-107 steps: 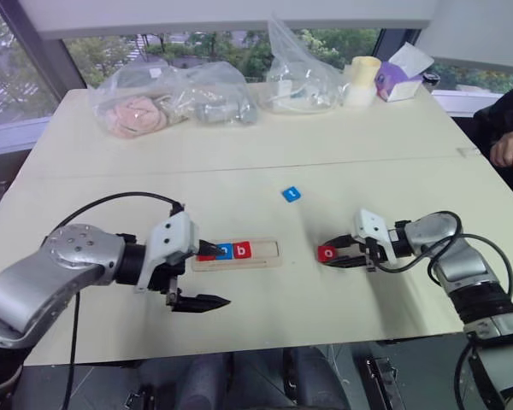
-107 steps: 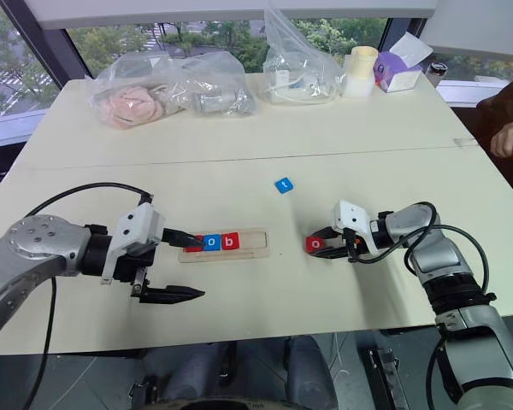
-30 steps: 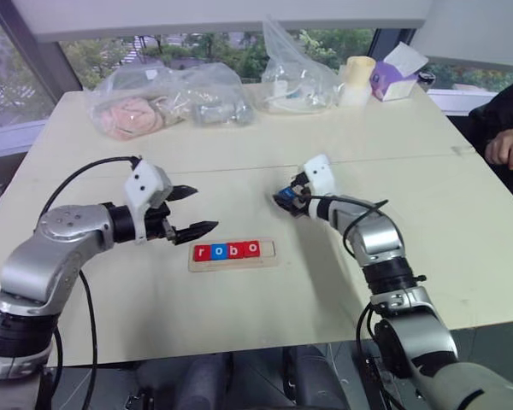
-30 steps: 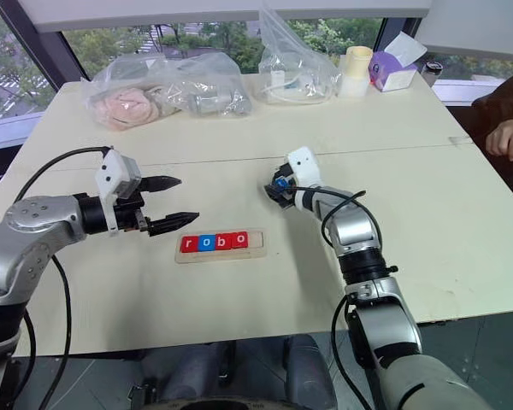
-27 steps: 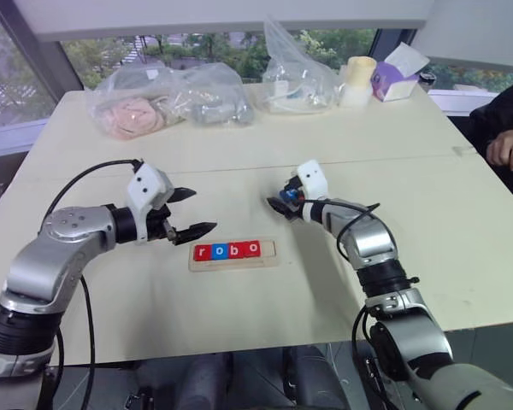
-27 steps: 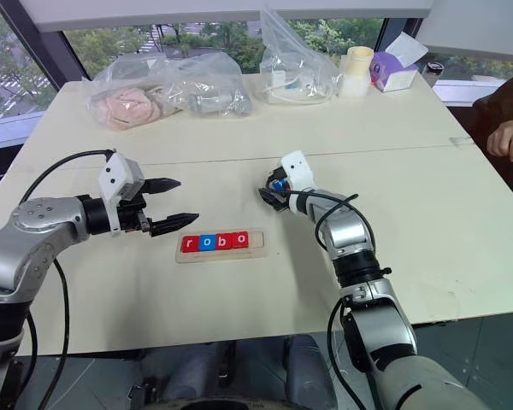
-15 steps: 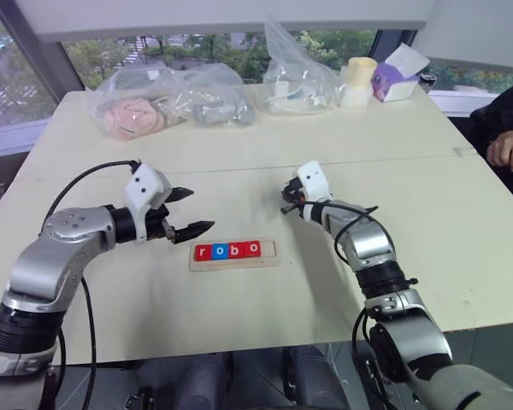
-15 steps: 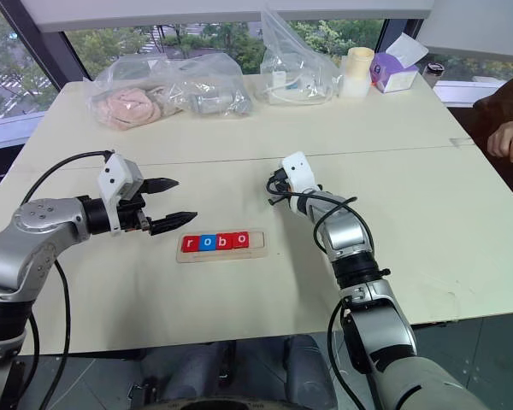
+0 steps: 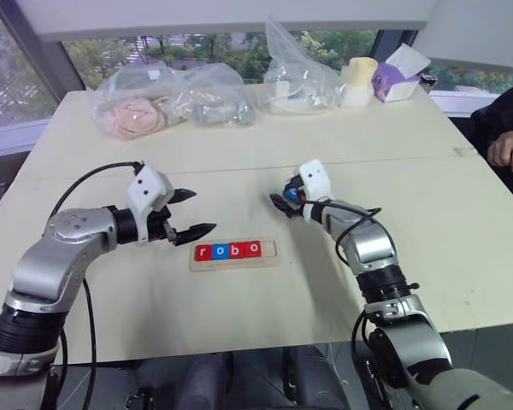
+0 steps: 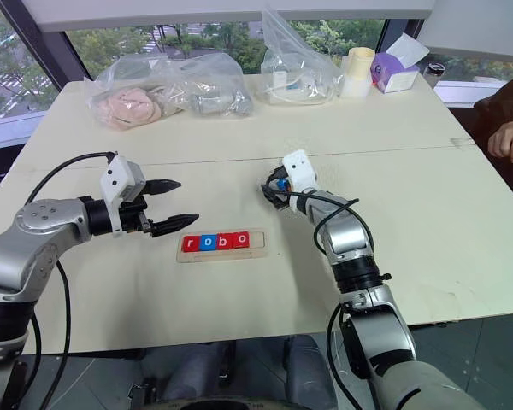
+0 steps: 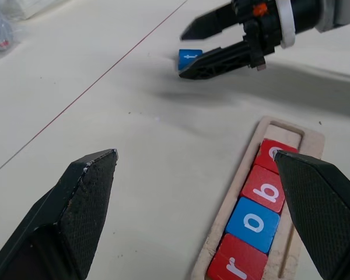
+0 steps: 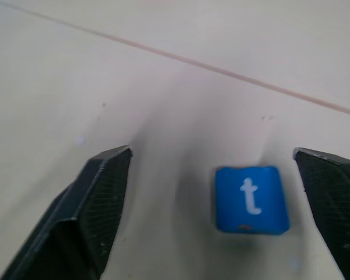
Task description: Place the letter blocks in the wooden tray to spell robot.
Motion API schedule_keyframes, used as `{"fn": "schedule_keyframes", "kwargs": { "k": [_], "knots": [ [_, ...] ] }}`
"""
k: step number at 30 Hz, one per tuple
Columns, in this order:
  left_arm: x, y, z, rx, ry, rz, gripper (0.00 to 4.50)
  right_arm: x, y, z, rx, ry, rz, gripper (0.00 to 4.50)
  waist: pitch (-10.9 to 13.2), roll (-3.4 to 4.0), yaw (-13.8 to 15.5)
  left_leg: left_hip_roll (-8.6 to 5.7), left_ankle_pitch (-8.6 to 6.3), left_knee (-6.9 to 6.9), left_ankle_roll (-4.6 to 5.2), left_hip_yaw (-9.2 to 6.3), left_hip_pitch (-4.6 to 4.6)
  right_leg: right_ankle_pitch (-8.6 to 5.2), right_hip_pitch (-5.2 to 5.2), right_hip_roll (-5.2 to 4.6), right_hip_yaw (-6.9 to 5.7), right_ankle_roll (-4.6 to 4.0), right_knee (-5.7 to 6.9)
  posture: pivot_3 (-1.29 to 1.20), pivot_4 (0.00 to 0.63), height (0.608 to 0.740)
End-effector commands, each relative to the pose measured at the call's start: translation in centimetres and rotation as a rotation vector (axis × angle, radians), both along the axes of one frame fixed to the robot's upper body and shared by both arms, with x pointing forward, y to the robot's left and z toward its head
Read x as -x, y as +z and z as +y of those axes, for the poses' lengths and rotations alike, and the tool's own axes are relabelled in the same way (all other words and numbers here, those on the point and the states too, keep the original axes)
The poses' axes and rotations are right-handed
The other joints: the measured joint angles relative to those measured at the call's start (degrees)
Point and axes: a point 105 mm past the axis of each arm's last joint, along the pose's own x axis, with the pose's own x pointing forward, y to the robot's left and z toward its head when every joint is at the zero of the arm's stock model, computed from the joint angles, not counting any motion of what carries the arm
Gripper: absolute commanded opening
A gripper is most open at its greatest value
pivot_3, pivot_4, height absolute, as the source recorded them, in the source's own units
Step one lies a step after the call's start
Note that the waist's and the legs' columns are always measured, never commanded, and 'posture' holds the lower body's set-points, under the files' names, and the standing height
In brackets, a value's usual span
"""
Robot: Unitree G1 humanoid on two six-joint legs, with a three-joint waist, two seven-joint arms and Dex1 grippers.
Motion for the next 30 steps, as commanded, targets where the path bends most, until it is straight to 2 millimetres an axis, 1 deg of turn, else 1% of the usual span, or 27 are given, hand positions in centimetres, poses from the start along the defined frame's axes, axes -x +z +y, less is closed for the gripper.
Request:
{"fn": "schedule_keyframes", "kwargs": {
  "k": [1, 6, 8, 11, 15, 16, 18, 21, 23, 24, 25, 27, 30],
  "knots": [
    [0.3, 0.8, -0.4, 0.0, -0.023, -0.037, 4.5, -0.2, 0.3, -0.7, -0.042, -0.041, 0.019, 4.2, 0.0, 0.0, 0.01, 0.0, 0.0, 0.0, 0.0, 0.0, 0.0, -0.02, 0.0, 0.0, 0.0, -0.05, 0.0, 0.0, 0.15, 0.74],
    [0.3, 0.6, -0.5, -0.001, -0.025, -0.035, 4.5, -0.3, -2.2, -0.7, -0.032, -0.031, 0.106, 4.2, 0.0, 0.0, 0.01, 0.0, 0.0, 0.0, 0.0, 0.01, 0.0, -0.05, 0.0, 0.0, 0.0, -0.08, -0.01, 0.0, 0.15, 0.74],
    [0.3, 0.5, -0.5, -0.004, -0.026, -0.034, 4.5, -0.6, -2.5, -0.7, -0.028, -0.032, 0.103, 4.2, -0.01, -0.01, -0.04, 0.01, 0.0, 0.0, 0.0, 0.01, 0.04, -0.04, 0.03, 0.01, 0.0, -0.08, -0.01, 0.0, 0.15, 0.74],
    [0.3, 0.5, -0.5, -0.008, -0.027, -0.034, 4.5, -1.1, -1.9, -0.8, -0.044, -0.039, 0.078, 3.41, -0.01, -0.02, -0.16, 0.01, 0.0, -0.01, 0.0, 0.01, 0.06, -0.05, 0.05, 0.01, 0.0, -0.08, -0.01, 0.0, 0.15, 0.74],
    [0.4, 0.3, -0.5, -0.01, -0.027, -0.03, 4.5, -1.2, -1.3, -1.1, -0.043, -0.046, 0.054, 1.27, -0.01, -0.01, -0.23, 0.02, 0.0, -0.04, 0.0, 0.01, 0.06, -0.04, 0.04, 0.01, 0.0, -0.08, 0.0, 0.0, 0.15, 0.74],
    [0.5, 0.3, -0.6, -0.01, -0.028, -0.029, 4.5, -1.2, -1.3, -1.1, -0.041, -0.046, 0.05, 1.19, -0.01, -0.01, -0.24, 0.02, 0.0, -0.04, 0.0, 0.01, 0.06, -0.04, 0.04, 0.01, 0.0, -0.07, 0.0, 0.0, 0.15, 0.74],
    [0.7, 0.2, -0.7, -0.01, -0.037, -0.026, 4.5, -1.0, -0.6, -1.4, -0.053, -0.072, 0.025, 1.2, -0.01, -0.01, -0.19, 0.02, 0.0, -0.04, 0.0, 0.01, 0.06, -0.04, 0.04, 0.01, 0.0, -0.07, -0.01, 0.0, 0.15, 0.74],
    [1.2, 0.4, -1.3, -0.012, -0.068, -0.027, 4.5, -0.5, 1.4, -2.8, -0.089, -0.175, -0.042, 1.2, 0.0, 0.0, 0.11, 0.03, 0.0, -0.04, 0.0, 0.0, 0.04, -0.04, 0.02, 0.01, 0.01, -0.07, -0.01, 0.0, 0.15, 0.74],
    [2.2, 0.6, -2.3, -0.013, -0.123, -0.018, 4.5, 0.9, 2.4, -4.3, -0.12, -0.285, -0.059, 1.2, 0.0, 0.01, 0.3, 0.02, 0.0, -0.03, 0.0, -0.02, 0.01, -0.05, 0.01, -0.01, 0.01, -0.08, -0.01, 0.0, 0.15, 0.74],
    [2.9, 0.6, -3.0, -0.026, -0.17, -0.012, 4.5, 2.5, 2.4, -4.7, -0.128, -0.312, -0.036, 1.2, 0.0, 0.0, 0.51, 0.03, 0.0, -0.03, 0.0, -0.03, -0.01, -0.05, 0.0, -0.02, 0.01, -0.08, -0.02, 0.0, 0.15, 0.74],
    [3.5, 0.5, -3.6, -0.035, -0.207, -0.006, 4.5, 4.2, 2.2, -4.8, -0.132, -0.323, -0.007, 1.2, 0.0, -0.01, 0.56, 0.04, 0.0, -0.03, 0.0, -0.09, -0.09, -0.08, -0.03, -0.04, 0.0, -0.05, -0.02, 0.0, 0.15, 0.74],
    [4.0, 0.6, -4.3, -0.04, -0.243, 0.002, 4.5, 6.4, 1.8, -4.7, -0.132, -0.329, 0.043, 1.2, -0.01, 0.0, 0.52, 0.04, -0.01, -0.05, 0.0, -0.16, -0.13, -0.12, -0.04, -0.08, 0.0, 0.0, -0.04, 0.0, 0.15, 0.74],
    [4.0, 0.6, -5.4, -0.023, -0.277, 0.01, 4.5, 10.1, 0.5, -4.4, -0.119, -0.36, 0.142, 1.2, -0.02, 0.03, 0.4, 0.02, -0.01, -0.03, 0.0, -0.13, -0.14, -0.15, -0.05, -0.09, 0.0, -0.06, -0.06, 0.0, 0.15, 0.74]
  ]
}}
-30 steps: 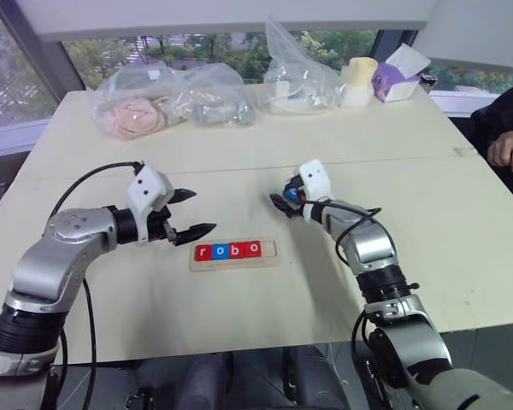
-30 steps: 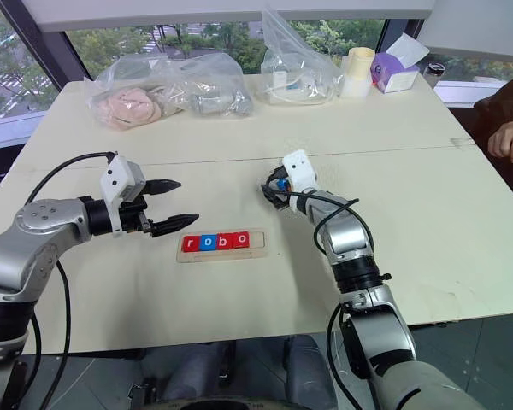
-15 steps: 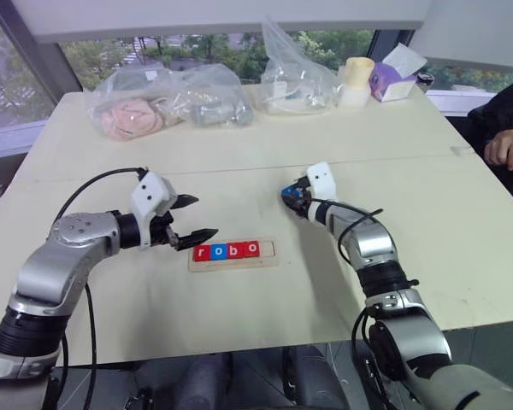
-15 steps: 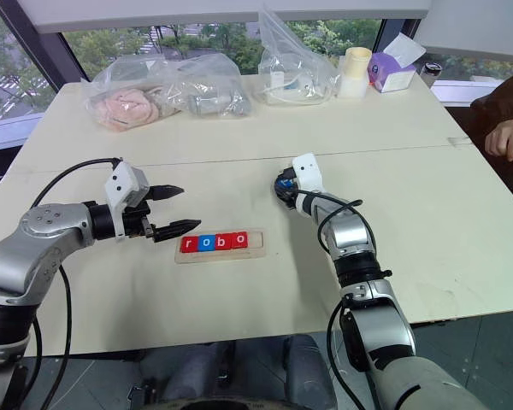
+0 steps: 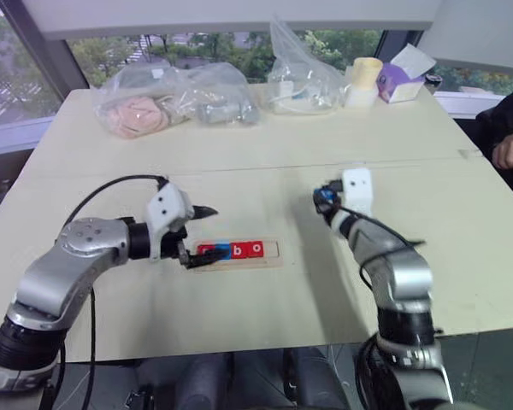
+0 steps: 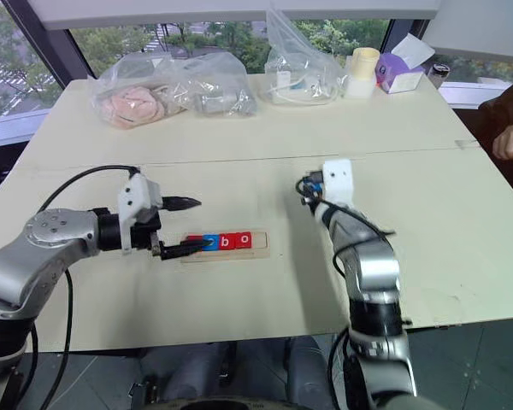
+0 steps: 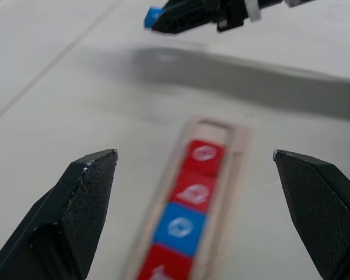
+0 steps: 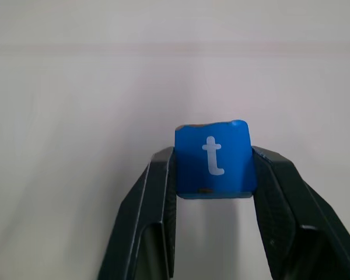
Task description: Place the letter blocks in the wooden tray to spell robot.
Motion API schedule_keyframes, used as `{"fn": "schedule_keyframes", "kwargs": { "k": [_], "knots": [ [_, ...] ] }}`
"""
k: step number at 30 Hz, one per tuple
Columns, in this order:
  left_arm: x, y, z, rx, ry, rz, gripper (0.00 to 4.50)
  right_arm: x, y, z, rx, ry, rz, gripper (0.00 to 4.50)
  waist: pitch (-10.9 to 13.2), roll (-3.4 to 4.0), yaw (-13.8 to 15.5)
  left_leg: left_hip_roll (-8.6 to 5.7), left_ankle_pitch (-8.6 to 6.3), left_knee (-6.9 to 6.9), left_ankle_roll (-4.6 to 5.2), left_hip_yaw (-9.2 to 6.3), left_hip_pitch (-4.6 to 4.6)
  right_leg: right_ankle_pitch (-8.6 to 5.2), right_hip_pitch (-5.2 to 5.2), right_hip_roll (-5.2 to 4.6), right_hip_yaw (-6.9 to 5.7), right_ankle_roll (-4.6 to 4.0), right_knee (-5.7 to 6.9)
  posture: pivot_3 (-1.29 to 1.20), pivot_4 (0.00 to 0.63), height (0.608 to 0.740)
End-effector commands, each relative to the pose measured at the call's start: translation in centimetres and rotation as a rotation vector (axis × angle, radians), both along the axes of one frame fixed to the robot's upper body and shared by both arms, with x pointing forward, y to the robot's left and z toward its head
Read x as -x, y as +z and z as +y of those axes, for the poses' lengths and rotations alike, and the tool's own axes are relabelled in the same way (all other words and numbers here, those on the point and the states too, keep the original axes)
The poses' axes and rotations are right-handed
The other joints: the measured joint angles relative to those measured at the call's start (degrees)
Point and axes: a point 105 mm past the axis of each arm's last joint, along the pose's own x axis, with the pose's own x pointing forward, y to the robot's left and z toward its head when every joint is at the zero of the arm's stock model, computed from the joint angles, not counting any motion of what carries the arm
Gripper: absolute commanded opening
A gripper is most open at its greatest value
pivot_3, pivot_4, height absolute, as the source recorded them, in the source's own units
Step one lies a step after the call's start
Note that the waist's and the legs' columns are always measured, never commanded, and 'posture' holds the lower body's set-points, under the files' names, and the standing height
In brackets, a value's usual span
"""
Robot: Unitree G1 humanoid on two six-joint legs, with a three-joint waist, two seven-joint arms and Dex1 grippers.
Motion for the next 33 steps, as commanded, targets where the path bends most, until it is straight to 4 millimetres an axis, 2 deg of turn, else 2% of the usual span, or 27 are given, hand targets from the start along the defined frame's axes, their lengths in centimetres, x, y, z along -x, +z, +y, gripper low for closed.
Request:
{"fn": "schedule_keyframes", "kwargs": {
  "k": [1, 6, 9, 14, 15, 19, 20, 24, 26, 28, 29, 31, 33],
  "knots": [
    [0.0, 0.5, -1.3, 0.013, -0.049, -0.019, 4.5, 3.4, 0.8, 0.8, -0.022, -0.019, 0.036, 1.2, -0.02, 0.01, -0.04, 0.02, 0.0, 0.01, 0.0, -0.02, 0.02, -0.01, 0.02, 0.0, 0.0, 0.0, 0.01, 0.0, 0.15, 0.74],
    [-0.6, 0.2, -1.9, 0.012, -0.061, -0.021, 4.5, 4.3, 0.4, 0.2, -0.046, -0.101, 0.104, 1.2, -0.02, 0.02, -0.24, 0.02, -0.01, -0.01, -0.01, -0.01, 0.01, -0.08, -0.03, 0.01, -0.01, 0.0, -0.02, 0.0, 0.15, 0.74],
    [-0.8, 0.2, -1.9, 0.011, -0.071, -0.021, 4.5, 4.8, -0.5, 0.7, -0.115, -0.119, 0.196, 1.2, -0.02, 0.02, -0.1, 0.02, -0.01, -0.01, 0.0, -0.01, -0.05, -0.04, -0.08, 0.02, -0.02, -0.08, -0.02, 0.0, 0.15, 0.74],
    [-1.2, 0.0, -1.6, -0.001, -0.067, -0.022, 4.5, 4.6, -0.9, 1.3, -0.131, -0.107, 0.233, 1.2, -0.02, 0.03, -0.14, 0.02, -0.01, 0.0, 0.0, 0.0, -0.08, -0.04, -0.08, -0.01, -0.03, -0.07, -0.05, 0.0, 0.15, 0.74],
    [-1.2, 0.0, -1.5, -0.002, -0.066, -0.022, 4.5, 4.6, -1.0, 1.3, -0.137, -0.105, 0.239, 2.23, -0.02, 0.03, -0.15, 0.02, -0.01, 0.0, 0.0, -0.01, -0.08, -0.04, -0.09, 0.0, -0.03, -0.07, -0.05, 0.0, 0.15, 0.74],
    [-1.2, -0.1, -1.1, -0.013, -0.055, -0.022, 4.5, 4.4, -0.6, 1.0, -0.104, -0.09, 0.23, 4.14, -0.02, 0.03, -0.2, 0.03, -0.01, -0.01, 0.0, -0.01, -0.09, -0.04, -0.09, 0.0, -0.04, -0.07, -0.06, 0.0, 0.15, 0.74],
    [-1.2, 0.0, -0.9, -0.016, -0.05, -0.023, 4.5, 4.2, -0.1, 0.6, -0.088, -0.09, 0.204, 4.47, -0.02, 0.03, -0.21, 0.03, -0.01, -0.01, 0.0, -0.01, -0.09, -0.04, -0.09, 0.0, -0.04, -0.07, -0.06, 0.0, 0.15, 0.74],
    [-1.2, 0.3, 0.0, -0.028, -0.041, -0.022, 4.5, 2.4, 3.6, -1.2, 0.007, -0.04, 0.007, 4.47, -0.01, 0.04, -0.2, 0.03, -0.01, 0.0, 0.0, -0.01, -0.12, -0.07, -0.09, -0.02, -0.05, -0.01, -0.11, 0.0, 0.15, 0.74],
    [-0.7, 0.6, 0.5, -0.025, -0.06, 0.005, 4.5, 1.6, 5.6, -0.6, 0.041, 0.201, -0.102, 4.47, 0.0, 0.03, -0.23, 0.02, -0.01, 0.0, 0.0, 0.0, -0.17, -0.1, -0.09, -0.02, -0.08, 0.05, -0.18, 0.0, 0.15, 0.74],
    [0.4, 1.0, 0.7, -0.015, -0.113, 0.052, 4.5, 3.7, 5.4, 0.7, 0.17, 0.634, -0.11, 4.47, 0.04, 0.08, -0.16, 0.01, -0.01, 0.0, 0.0, 0.01, -0.21, -0.14, -0.06, -0.02, -0.1, 0.12, -0.29, 0.0, 0.15, 0.74],
    [0.8, 1.0, 0.7, -0.015, -0.135, 0.063, 4.5, 4.3, 5.0, 0.4, 0.254, 0.753, -0.114, 4.47, 0.07, 0.12, -0.06, 0.01, -0.02, 0.0, 0.01, 0.0, -0.28, -0.15, -0.06, -0.04, -0.13, 0.15, -0.39, 0.0, 0.15, 0.74],
    [1.5, 0.8, 0.7, -0.036, -0.169, 0.078, 4.5, 3.7, 3.4, -1.6, 0.355, 0.854, -0.075, 4.47, 0.01, 0.0, -0.21, 0.0, -0.12, -0.02, 0.19, 0.03, -0.29, -0.17, 0.07, -0.04, -0.19, 0.2, -0.68, 0.0, 0.15, 0.74],
    [2.2, 0.6, 0.8, -0.054, -0.196, 0.094, 4.5, 3.1, 2.4, -2.9, 0.348, 0.906, -0.058, 4.47, 0.04, -0.05, -0.48, 0.0, -0.19, 0.0, 0.31, 0.1, -0.27, -0.15, 0.14, -0.02, -0.19, 0.21, -0.77, 0.0, 0.15, 0.74]
  ]
}}
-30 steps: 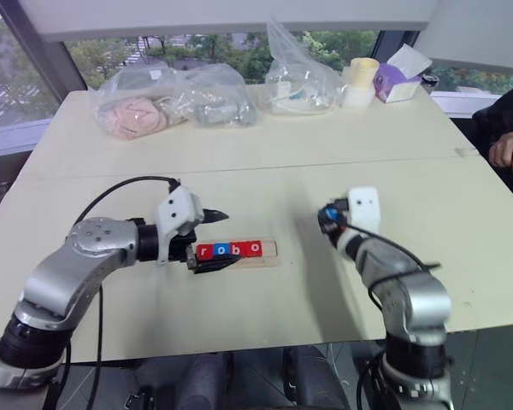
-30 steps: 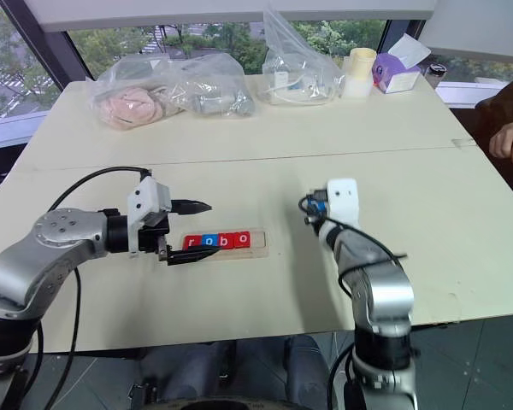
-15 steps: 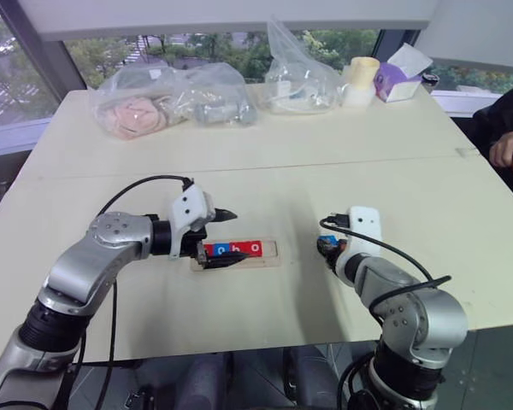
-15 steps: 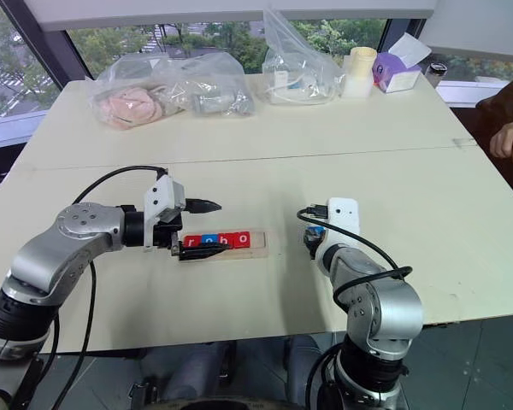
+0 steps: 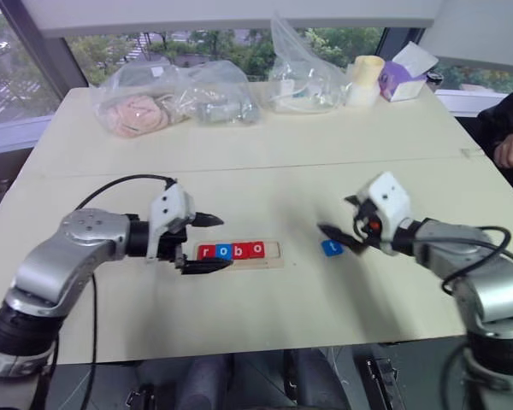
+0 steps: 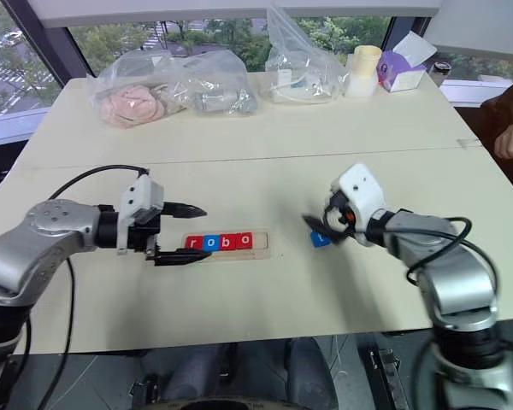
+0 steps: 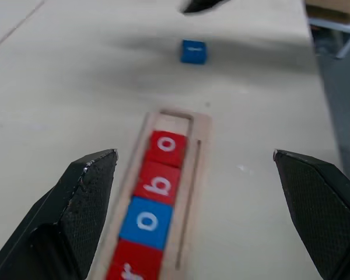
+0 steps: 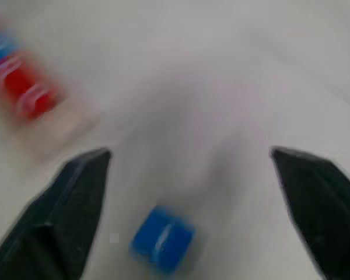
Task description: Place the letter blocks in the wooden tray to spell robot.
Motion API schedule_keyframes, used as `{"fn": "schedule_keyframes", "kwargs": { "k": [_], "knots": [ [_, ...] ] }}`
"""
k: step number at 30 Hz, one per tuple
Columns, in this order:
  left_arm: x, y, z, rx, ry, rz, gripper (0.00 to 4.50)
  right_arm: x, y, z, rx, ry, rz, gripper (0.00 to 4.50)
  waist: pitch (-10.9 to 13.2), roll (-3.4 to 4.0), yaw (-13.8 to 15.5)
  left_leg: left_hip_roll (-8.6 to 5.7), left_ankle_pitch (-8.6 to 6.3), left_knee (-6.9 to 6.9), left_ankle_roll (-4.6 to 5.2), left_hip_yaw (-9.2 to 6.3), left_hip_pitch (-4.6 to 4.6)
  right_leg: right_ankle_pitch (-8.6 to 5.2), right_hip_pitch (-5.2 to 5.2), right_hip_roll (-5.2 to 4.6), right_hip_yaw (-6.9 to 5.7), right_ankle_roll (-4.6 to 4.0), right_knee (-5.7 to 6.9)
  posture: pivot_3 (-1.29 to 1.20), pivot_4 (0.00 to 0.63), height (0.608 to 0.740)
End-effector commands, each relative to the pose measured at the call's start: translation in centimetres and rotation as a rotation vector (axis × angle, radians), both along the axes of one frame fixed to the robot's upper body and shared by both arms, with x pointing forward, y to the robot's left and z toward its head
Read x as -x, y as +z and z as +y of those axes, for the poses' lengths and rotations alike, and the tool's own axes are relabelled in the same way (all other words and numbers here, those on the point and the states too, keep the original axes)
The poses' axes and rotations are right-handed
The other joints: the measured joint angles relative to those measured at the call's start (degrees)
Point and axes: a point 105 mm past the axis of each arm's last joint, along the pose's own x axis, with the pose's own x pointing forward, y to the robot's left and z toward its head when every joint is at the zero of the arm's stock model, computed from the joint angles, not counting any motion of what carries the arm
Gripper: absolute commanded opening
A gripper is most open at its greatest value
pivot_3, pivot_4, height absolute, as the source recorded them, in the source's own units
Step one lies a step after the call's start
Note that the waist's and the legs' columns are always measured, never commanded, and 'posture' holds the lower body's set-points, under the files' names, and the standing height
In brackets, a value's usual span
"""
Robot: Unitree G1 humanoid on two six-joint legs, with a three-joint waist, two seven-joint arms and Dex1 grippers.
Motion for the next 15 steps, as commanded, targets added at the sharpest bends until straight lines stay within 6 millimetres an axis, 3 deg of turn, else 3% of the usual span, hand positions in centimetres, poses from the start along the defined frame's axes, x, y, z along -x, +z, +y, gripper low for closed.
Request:
{"fn": "schedule_keyframes", "kwargs": {
  "k": [1, 5, 11, 15],
  "knots": [
    [1.5, 0.6, -0.3, -0.01, -0.074, -0.009, 4.5, -0.3, -1.2, -0.9, 0.004, 0.152, 0.008, 4.47, 0.02, 0.01, -0.13, 0.01, 0.0, 0.0, 0.0, 0.07, 0.0, 0.06, -0.02, -0.01, 0.04, -0.02, -0.01, 0.0, 0.15, 0.74],
    [2.0, 0.1, 0.2, -0.046, -0.056, -0.001, 4.5, -1.9, -3.6, -1.8, 0.037, 0.262, 0.026, 4.47, 0.04, 0.02, -0.13, 0.02, 0.0, 0.06, 0.0, 0.13, 0.05, 0.19, -0.04, 0.02, 0.08, -0.19, 0.07, 0.0, 0.15, 0.74],
    [2.1, -0.1, 0.6, -0.039, 0.003, -0.003, 4.5, -3.1, -4.7, -2.0, 0.092, 0.359, 0.021, 4.47, 0.05, 0.03, 0.36, 0.04, 0.01, 0.1, -0.01, 0.13, 0.08, 0.27, -0.03, 0.03, 0.1, -0.21, 0.1, 0.0, 0.15, 0.74],
    [2.5, -0.4, 1.0, -0.052, 0.03, 0.003, 4.5, -2.3, -6.4, -2.5, 0.148, 0.436, 0.067, 4.47, 0.05, 0.03, 0.37, 0.02, 0.01, 0.1, -0.01, 0.15, 0.07, 0.28, -0.02, 0.02, 0.15, -0.22, 0.08, 0.0, 0.15, 0.74]
  ]
}}
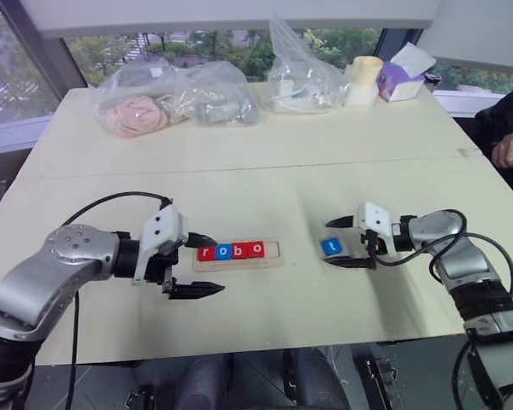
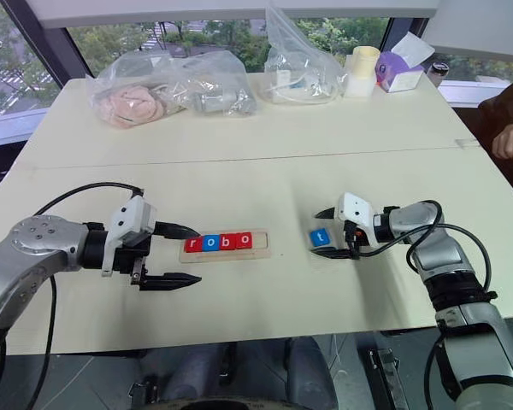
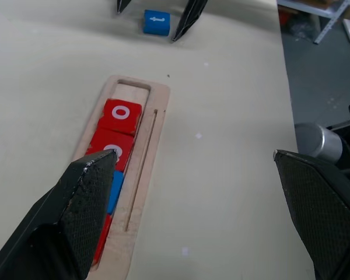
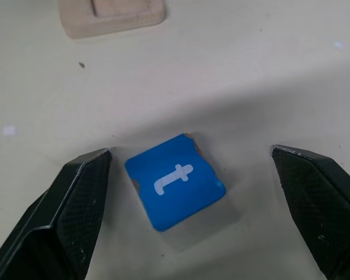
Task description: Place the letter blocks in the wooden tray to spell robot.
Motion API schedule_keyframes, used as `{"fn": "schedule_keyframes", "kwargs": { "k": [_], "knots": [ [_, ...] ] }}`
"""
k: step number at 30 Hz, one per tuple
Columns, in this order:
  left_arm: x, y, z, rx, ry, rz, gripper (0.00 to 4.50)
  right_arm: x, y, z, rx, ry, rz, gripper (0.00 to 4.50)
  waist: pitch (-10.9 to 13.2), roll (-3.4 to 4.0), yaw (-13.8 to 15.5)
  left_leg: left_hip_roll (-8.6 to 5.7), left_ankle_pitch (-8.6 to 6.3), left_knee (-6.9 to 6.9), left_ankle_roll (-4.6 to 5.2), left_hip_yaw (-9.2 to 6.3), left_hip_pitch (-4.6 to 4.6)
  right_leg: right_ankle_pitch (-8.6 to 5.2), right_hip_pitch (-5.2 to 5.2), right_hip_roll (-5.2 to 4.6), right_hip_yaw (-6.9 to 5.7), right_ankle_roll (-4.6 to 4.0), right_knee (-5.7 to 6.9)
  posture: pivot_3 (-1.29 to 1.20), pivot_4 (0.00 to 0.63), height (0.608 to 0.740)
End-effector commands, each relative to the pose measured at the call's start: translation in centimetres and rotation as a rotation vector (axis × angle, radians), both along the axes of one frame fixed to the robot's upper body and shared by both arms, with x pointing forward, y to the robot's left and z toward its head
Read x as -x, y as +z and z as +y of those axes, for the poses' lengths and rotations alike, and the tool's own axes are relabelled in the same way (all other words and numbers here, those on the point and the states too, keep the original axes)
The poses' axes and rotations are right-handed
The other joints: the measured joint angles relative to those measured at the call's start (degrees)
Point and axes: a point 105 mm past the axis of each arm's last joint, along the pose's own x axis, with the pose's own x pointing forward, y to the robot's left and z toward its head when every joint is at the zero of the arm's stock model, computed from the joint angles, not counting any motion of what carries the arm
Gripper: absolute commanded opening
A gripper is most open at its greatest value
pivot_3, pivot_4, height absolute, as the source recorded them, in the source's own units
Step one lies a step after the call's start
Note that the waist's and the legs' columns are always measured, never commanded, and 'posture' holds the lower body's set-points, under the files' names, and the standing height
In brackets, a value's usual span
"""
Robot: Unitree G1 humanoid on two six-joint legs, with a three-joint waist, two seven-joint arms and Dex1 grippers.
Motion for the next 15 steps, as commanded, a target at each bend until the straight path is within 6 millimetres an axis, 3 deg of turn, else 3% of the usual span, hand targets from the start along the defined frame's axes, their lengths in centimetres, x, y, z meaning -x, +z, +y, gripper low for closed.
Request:
{"fn": "schedule_keyframes", "kwargs": {
  "k": [1, 4, 5, 6, 9, 15],
  "knots": [
    [0.3, 0.8, 0.3, -0.007, 0.012, -0.038, 4.5, 1.1, -1.1, -0.9, 0.063, 0.074, 0.018, 4.23, -0.01, -0.01, 0.14, 0.0, 0.0, -0.01, 0.0, -0.01, 0.0, 0.0, 0.0, 0.0, 0.0, 0.0, 0.0, 0.0, 0.15, 0.74],
    [0.4, 0.8, 0.4, -0.007, 0.016, -0.037, 4.5, 1.5, -1.4, -1.7, 0.107, 0.109, 0.0, 3.19, -0.01, -0.01, 0.21, -0.01, 0.0, 0.0, 0.0, -0.03, 0.06, 0.0, 0.08, 0.01, 0.0, 0.0, 0.01, 0.0, 0.15, 0.74],
    [0.4, 0.8, 0.4, -0.007, 0.015, -0.037, 4.5, 1.5, -1.5, -1.8, 0.123, 0.12, -0.008, 3.19, -0.01, -0.01, 0.21, -0.01, 0.0, 0.0, 0.0, -0.03, 0.11, 0.0, 0.15, 0.0, 0.0, 0.0, 0.0, 0.0, 0.15, 0.74],
    [0.4, 0.8, 0.4, -0.007, 0.015, -0.037, 4.5, 1.5, -1.6, -1.9, 0.128, 0.128, -0.012, 2.36, -0.01, -0.01, 0.22, -0.02, -0.01, 0.02, -0.01, -0.03, 0.21, -0.01, 0.28, -0.01, 0.0, 0.01, -0.02, 0.0, 0.15, 0.74],
    [0.2, 0.8, 0.3, -0.006, 0.015, -0.039, 4.5, 1.8, -1.8, -1.7, 0.12, 0.152, 0.0, 1.17, -0.01, -0.02, 0.17, -0.01, -0.03, 0.01, -0.03, -0.03, 0.72, -0.07, 0.83, -0.04, 0.0, 0.09, -0.16, 0.0, 0.15, 0.74],
    [0.0, 0.6, 0.0, -0.008, 0.003, -0.041, 4.5, 1.2, -0.3, 0.2, 0.001, 0.09, 0.008, 1.18, -0.01, -0.02, 0.13, 0.07, -0.03, 0.0, -0.04, -0.08, 0.8, -0.09, 0.9, -0.1, 0.01, 0.12, -0.17, 0.0, 0.15, 0.74]
  ]
}}
